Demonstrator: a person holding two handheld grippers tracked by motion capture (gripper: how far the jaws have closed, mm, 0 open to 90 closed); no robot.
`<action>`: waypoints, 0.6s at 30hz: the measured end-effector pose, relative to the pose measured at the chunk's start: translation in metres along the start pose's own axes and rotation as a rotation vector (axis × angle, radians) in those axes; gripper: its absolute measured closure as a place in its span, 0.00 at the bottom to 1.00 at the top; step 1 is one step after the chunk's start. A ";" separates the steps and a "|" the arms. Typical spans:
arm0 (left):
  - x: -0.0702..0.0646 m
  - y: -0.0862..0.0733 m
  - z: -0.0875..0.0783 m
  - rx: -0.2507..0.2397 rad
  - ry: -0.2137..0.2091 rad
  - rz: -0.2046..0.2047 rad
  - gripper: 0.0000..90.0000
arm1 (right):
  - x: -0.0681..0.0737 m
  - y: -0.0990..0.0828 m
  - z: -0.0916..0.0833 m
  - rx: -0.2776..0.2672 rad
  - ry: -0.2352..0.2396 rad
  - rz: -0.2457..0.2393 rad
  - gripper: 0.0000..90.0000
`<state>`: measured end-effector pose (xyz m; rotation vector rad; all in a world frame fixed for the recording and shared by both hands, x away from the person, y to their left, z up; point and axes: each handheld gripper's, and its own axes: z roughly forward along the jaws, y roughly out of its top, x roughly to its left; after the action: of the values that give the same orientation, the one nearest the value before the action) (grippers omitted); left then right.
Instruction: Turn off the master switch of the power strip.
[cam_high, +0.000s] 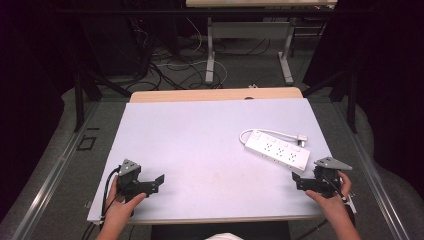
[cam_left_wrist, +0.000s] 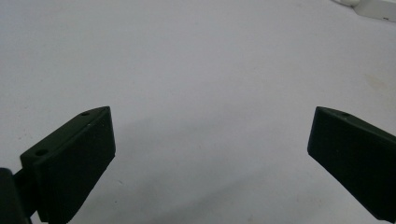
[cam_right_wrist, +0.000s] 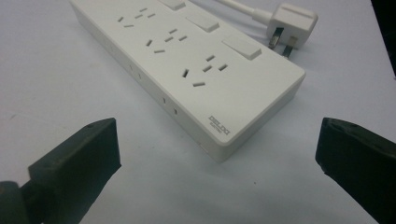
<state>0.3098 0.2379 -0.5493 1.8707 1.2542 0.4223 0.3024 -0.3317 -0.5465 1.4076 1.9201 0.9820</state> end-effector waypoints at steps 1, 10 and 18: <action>0.000 0.000 0.000 0.003 -0.002 0.000 0.01 | 0.002 0.001 -0.001 -0.003 0.003 0.005 0.00; -0.006 0.000 0.001 0.004 -0.013 0.019 0.01 | 0.008 0.001 0.000 0.002 0.009 -0.019 0.00; -0.008 -0.001 0.002 0.000 -0.027 0.024 0.00 | 0.009 0.004 -0.003 -0.016 0.018 -0.015 0.00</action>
<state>0.3063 0.2302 -0.5499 1.8871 1.2153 0.4083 0.3000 -0.3226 -0.5417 1.3774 1.9290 1.0039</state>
